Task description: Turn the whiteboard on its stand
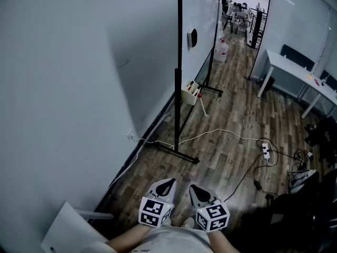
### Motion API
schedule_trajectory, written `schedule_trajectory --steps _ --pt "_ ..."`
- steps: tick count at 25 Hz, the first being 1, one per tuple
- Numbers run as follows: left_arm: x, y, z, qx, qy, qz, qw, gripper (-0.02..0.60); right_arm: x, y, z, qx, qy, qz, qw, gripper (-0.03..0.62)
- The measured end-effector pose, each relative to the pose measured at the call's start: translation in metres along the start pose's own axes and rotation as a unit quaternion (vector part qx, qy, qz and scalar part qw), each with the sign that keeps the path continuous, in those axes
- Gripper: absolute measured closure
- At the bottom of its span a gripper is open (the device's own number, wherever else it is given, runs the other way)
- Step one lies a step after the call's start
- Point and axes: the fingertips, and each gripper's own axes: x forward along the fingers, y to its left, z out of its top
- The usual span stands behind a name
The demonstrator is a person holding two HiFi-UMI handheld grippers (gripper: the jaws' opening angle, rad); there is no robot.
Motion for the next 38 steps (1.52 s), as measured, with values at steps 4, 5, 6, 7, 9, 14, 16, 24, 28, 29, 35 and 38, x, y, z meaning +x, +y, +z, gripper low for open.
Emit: schedule_trajectory --steps 4,5,6,7,9,14,16,24,28,29,35,38 --pt "-0.001 0.005 0.000 0.002 -0.001 -0.002 1.0000 0.571 0.004 0.004 0.001 -0.006 0.001 0.006 1.000 0.588" --pt "-0.002 0.006 -0.001 0.001 -0.001 -0.002 1.0000 0.571 0.005 0.005 0.001 -0.006 0.001 0.007 1.000 0.588" --pt "-0.003 0.008 -0.003 0.000 0.000 -0.001 1.0000 0.571 0.006 0.007 -0.001 -0.006 0.002 0.008 1.000 0.588" --pt "-0.004 0.011 -0.004 -0.001 0.000 0.000 1.0000 0.571 0.008 0.008 -0.002 -0.006 0.003 0.009 1.000 0.588" --pt "-0.007 0.017 -0.005 -0.004 0.001 0.003 1.0000 0.571 0.012 0.013 -0.004 -0.007 0.005 0.011 1.000 0.588" --pt "-0.017 0.033 -0.008 -0.004 -0.002 0.008 1.0000 0.571 0.023 0.018 0.001 0.019 -0.015 -0.001 1.000 0.588" --pt "-0.021 0.039 -0.010 -0.004 -0.004 0.006 1.0000 0.571 0.028 0.021 0.003 0.024 -0.020 -0.007 0.999 0.588" --pt "-0.037 0.059 -0.016 -0.004 -0.003 0.003 1.0000 0.571 0.040 0.042 -0.006 0.034 -0.007 -0.015 0.999 0.588" --pt "-0.030 0.064 -0.018 -0.012 -0.001 -0.001 0.9999 0.571 0.051 0.041 -0.011 0.037 0.003 -0.011 0.999 0.588" --pt "-0.025 0.065 -0.018 -0.011 0.000 -0.002 0.9999 0.571 0.053 0.038 -0.010 0.038 0.002 -0.010 0.999 0.588" --pt "0.013 0.068 -0.004 -0.007 0.000 0.002 1.0000 0.571 0.067 0.003 0.004 0.032 -0.005 -0.008 0.999 0.588" --pt "0.040 0.073 0.008 -0.006 -0.003 0.004 1.0000 0.571 0.081 -0.023 0.018 0.021 -0.008 -0.008 1.000 0.588"
